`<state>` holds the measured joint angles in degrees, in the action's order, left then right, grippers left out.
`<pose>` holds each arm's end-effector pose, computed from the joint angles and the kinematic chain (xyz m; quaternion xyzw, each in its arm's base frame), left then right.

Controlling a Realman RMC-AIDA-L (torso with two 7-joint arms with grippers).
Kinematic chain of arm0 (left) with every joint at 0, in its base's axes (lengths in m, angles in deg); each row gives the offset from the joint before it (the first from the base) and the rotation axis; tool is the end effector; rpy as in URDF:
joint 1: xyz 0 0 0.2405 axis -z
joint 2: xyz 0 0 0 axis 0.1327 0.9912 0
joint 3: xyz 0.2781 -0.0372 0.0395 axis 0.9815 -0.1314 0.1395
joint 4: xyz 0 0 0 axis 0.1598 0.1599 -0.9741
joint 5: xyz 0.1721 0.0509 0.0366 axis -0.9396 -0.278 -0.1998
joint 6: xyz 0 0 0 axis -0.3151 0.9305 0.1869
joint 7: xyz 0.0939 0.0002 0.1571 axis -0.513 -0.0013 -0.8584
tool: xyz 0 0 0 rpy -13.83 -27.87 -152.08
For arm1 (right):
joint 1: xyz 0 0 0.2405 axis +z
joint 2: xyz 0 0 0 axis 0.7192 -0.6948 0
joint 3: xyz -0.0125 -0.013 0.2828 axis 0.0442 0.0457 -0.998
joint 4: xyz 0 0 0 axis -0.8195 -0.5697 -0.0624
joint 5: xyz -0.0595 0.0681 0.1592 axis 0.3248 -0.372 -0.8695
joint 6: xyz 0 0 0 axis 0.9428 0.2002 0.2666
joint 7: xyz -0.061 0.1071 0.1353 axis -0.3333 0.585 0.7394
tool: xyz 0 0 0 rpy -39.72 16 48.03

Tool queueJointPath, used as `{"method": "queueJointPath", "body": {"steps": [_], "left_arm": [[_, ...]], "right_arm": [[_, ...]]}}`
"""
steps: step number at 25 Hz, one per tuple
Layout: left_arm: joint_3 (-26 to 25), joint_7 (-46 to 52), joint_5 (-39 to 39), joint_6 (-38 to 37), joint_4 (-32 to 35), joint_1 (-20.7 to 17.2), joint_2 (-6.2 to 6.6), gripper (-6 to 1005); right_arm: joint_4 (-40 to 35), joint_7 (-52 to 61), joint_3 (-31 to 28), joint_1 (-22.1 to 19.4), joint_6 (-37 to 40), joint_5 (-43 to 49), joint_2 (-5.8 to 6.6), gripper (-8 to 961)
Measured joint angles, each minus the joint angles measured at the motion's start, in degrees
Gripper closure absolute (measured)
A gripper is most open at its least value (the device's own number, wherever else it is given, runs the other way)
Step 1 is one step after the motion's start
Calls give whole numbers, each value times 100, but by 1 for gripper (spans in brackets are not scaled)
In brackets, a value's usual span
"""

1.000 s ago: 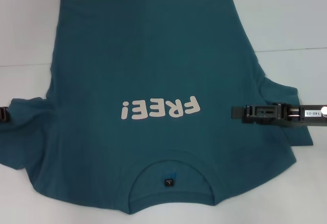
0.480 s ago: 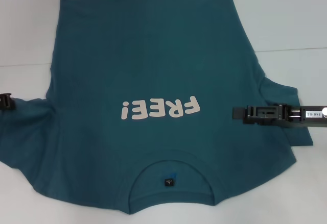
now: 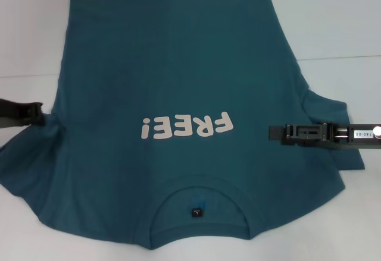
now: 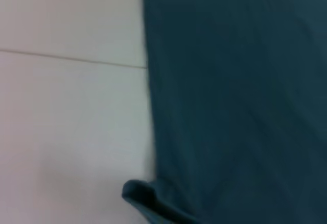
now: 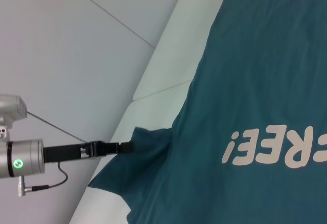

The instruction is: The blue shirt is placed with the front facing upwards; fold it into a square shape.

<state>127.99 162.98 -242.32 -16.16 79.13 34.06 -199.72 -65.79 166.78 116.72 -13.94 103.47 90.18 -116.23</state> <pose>-0.2898 0.4410 0.0120 -0.7299 -0.5828 -0.0112 0.3572 0.2709 0.3553 -0.0053 -0.7923 0.5507 0.2539 0.0678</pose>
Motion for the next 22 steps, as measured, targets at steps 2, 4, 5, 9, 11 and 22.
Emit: {"method": "queueJointPath", "body": {"steps": [2, 4, 5, 9, 11, 22], "left_arm": [[8, 52, -7, -29, -1, 102, -45, 996], [20, 93, -8, -44, -21, 199, -107, 996], [25, 100, -8, -44, -27, 234, -138, 996], [30, 170, 1, -20, -45, 378, -264, 995], [31, 194, 14, -1, -69, 456, -321, 995], [-9, 260, 72, 783, -1106, 974, -373, 995]], "right_arm": [[0, -4, 1, -1, 0, 5, -4, 136], [0, -5, 0, -2, -3, 16, -4, 136], [0, -5, 0, -3, -3, 20, -4, 136], [0, -7, 0, -5, -18, 25, -13, 136], [0, -8, 0, -5, -25, 26, -18, 136], [4, -9, 0, 16, -37, 26, -29, 136]]}}
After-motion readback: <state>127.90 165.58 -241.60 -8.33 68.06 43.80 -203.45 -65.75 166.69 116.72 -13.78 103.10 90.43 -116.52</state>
